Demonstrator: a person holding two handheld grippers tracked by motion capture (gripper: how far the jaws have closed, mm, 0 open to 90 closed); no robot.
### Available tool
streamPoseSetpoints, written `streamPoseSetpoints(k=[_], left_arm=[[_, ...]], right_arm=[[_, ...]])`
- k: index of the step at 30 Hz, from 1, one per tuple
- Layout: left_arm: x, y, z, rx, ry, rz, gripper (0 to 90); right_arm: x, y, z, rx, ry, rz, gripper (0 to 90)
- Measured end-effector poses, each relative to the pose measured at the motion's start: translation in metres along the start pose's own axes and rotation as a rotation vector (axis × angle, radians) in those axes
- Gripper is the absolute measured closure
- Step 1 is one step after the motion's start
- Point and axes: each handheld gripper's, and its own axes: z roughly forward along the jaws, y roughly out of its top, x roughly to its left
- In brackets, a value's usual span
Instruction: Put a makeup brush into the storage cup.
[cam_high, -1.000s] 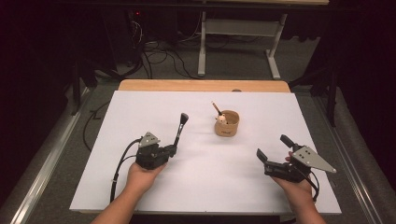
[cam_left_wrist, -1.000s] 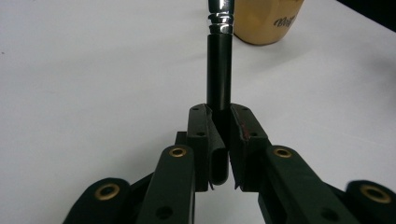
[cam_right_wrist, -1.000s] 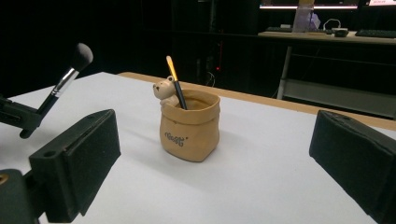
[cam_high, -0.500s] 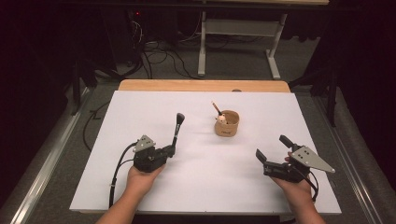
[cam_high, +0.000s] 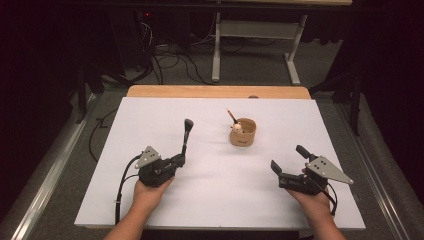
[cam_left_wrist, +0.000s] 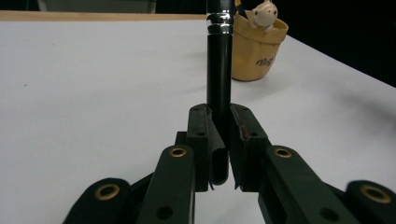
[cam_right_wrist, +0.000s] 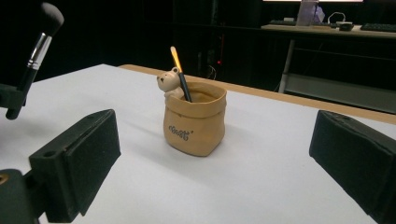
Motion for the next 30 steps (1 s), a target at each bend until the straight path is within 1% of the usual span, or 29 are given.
streamPoseSetpoints(k=[5, 11, 13, 14, 18, 23, 24, 26, 27, 29, 30], left_arm=[[0.000, 0.001, -0.001, -0.018, -0.007, -0.004, 79.4], [0.001, 0.002, -0.002, -0.037, -0.019, -0.008, 79.4], [0.001, 0.002, -0.002, -0.042, -0.021, -0.008, 79.4], [0.001, 0.003, -0.003, -0.040, -0.019, -0.002, 79.4], [0.001, 0.003, -0.003, -0.050, -0.024, 0.000, 79.4], [0.001, 0.004, -0.003, -0.051, -0.023, -0.001, 79.4], [0.001, 0.004, -0.004, -0.051, -0.023, 0.001, 79.4], [-0.001, 0.003, -0.004, -0.051, -0.018, 0.005, 79.4], [-0.001, 0.003, -0.005, -0.051, -0.018, 0.005, 79.4], [-0.003, 0.002, -0.004, -0.052, -0.025, 0.014, 79.4], [-0.003, 0.002, -0.004, -0.052, -0.028, 0.016, 79.4]], right_arm=[[0.002, -0.002, 0.002, 0.012, 0.008, -0.008, 3.6], [0.004, -0.002, 0.004, 0.016, 0.009, 0.002, 3.8], [0.005, 0.001, 0.005, 0.009, 0.014, -0.001, 3.8], [0.006, 0.003, 0.006, 0.003, 0.014, 0.001, 3.7], [0.010, 0.015, 0.010, -0.015, 0.013, -0.002, 4.2], [0.012, 0.025, 0.024, 0.016, 0.007, -0.006, 5.4], [0.013, 0.027, 0.028, 0.015, 0.009, -0.006, 5.4], [0.015, 0.031, 0.035, 0.011, 0.022, 0.014, 5.4], [0.016, 0.033, 0.039, 0.005, 0.021, 0.008, 5.4], [0.019, 0.038, 0.045, 0.011, 0.018, -0.004, 6.0], [0.020, 0.039, 0.049, 0.010, 0.024, -0.006, 6.3]])
